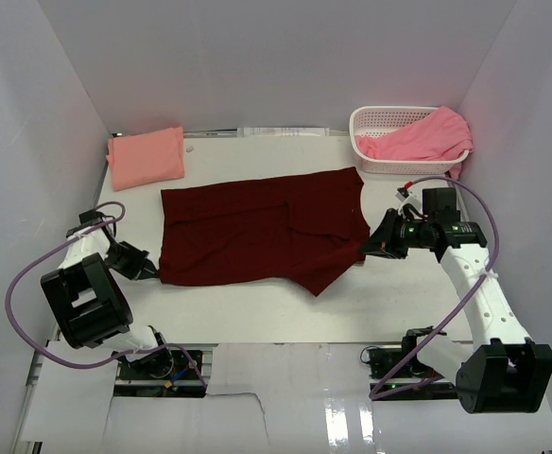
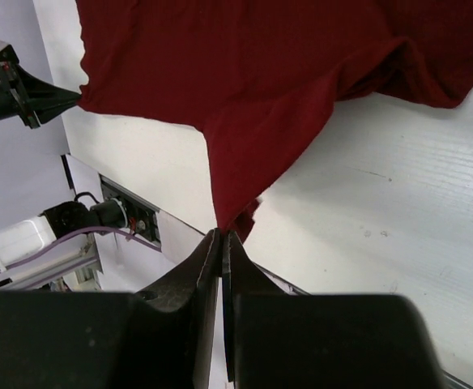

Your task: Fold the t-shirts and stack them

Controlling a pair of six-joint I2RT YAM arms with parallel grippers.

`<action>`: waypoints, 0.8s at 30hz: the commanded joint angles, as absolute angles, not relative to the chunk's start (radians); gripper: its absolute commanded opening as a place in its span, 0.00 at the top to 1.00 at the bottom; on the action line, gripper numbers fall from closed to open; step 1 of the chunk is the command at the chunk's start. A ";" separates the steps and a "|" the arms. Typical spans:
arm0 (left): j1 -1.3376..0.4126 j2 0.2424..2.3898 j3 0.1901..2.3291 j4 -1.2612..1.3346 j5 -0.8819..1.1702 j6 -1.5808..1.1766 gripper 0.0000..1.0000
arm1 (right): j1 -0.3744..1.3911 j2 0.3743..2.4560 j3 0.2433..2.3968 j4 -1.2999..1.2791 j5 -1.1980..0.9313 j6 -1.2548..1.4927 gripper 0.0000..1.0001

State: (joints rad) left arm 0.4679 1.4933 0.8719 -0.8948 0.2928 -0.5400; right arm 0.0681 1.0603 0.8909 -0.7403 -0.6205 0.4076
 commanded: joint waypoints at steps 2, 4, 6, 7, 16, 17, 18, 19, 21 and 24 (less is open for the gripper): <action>0.465 1.434 0.903 -0.931 0.301 -0.545 1.00 | 0.049 1.089 0.977 -0.762 -0.661 0.379 0.92; 0.465 1.425 0.910 -0.937 0.301 -0.548 1.00 | 0.048 1.111 1.011 -0.758 -0.657 0.376 0.92; 0.465 1.413 0.920 -0.948 0.304 -0.551 1.00 | 0.048 1.132 1.034 -0.755 -0.650 0.368 0.92; 0.465 1.411 0.923 -0.951 0.305 -0.554 1.00 | 0.048 1.143 1.048 -0.753 -0.646 0.367 0.92; 0.465 1.404 0.988 -0.986 0.313 -0.575 1.00 | 0.046 1.261 1.201 -0.755 -0.615 0.350 0.92; 0.465 1.407 0.992 -0.986 0.319 -0.583 1.00 | 0.046 1.282 1.209 -0.753 -0.615 0.348 0.92; 0.465 1.410 0.997 -0.986 0.322 -0.586 1.00 | 0.046 1.292 1.219 -0.752 -0.612 0.347 0.92; 0.465 1.417 1.005 -0.986 0.327 -0.592 1.00 | 0.045 1.301 1.223 -0.744 -0.611 0.345 0.92; 0.465 1.427 1.023 -0.985 0.331 -0.604 1.00 | 0.045 1.327 1.235 -0.739 -0.600 0.344 0.92; 0.465 1.450 1.046 -0.986 0.336 -0.615 1.00 | 0.041 1.361 1.258 -0.732 -0.597 0.342 0.92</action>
State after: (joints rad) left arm 0.4679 1.4506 0.9993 -0.9867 0.3122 -0.5919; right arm 0.0505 1.3457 1.1976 -0.7559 -0.6037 0.3595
